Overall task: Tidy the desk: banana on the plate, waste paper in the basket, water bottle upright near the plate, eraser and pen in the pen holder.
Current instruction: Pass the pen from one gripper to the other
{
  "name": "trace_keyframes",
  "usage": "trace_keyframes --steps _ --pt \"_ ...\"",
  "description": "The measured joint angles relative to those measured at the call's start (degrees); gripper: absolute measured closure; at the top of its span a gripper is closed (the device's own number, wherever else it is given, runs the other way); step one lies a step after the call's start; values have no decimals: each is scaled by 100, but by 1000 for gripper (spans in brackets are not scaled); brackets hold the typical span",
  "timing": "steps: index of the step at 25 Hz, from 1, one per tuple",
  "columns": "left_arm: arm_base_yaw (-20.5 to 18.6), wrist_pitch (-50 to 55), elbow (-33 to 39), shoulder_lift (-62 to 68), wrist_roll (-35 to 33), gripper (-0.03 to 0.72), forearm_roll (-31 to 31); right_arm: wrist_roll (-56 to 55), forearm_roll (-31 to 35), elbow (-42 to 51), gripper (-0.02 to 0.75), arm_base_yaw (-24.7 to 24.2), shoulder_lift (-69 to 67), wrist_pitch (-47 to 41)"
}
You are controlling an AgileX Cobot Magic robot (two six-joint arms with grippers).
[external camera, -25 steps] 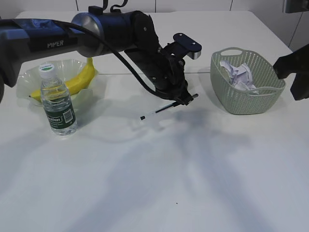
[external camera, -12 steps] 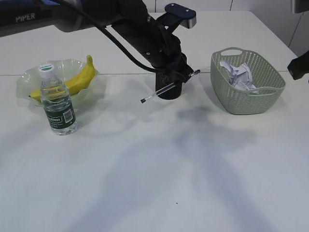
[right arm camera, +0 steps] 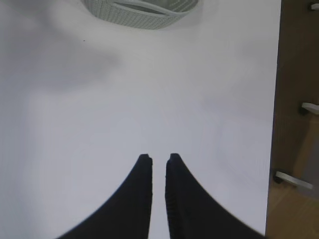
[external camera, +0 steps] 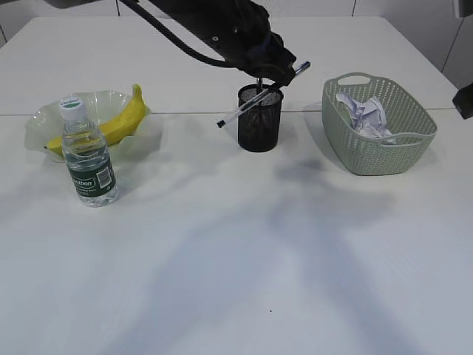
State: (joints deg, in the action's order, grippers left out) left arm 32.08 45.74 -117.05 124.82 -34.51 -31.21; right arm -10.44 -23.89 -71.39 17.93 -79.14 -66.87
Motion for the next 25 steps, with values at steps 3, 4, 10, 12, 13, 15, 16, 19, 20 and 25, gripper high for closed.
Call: trace_keyframes --steps 3,4,10,12,13,15,16,19,20,25 --pt "-21 11 0 -177 0 657 -81 0 -125 0 668 0 0 14" --pt "-21 22 0 -250 0 657 -107 0 -163 0 668 0 0 14" --pt "-47 118 0 -616 0 658 -324 9 -92 0 668 0 0 435" --pt "-47 157 0 -732 0 658 -365 9 134 0 668 0 0 675" --pt "-47 171 0 -783 0 658 -364 9 257 0 668 0 0 814" --pt "-55 207 0 -885 0 658 -430 21 579 0 668 0 0 1062" --pt "-61 237 0 -934 0 658 -469 29 707 0 668 0 0 1189" --pt "-128 280 0 -1108 -4 659 -565 117 1070 0 676 0 0 1502" --pt "-133 292 0 -1153 -13 659 -569 185 1192 0 684 0 0 1575" --pt "-294 337 0 -1480 -13 659 -622 308 1563 11 706 0 0 1862"
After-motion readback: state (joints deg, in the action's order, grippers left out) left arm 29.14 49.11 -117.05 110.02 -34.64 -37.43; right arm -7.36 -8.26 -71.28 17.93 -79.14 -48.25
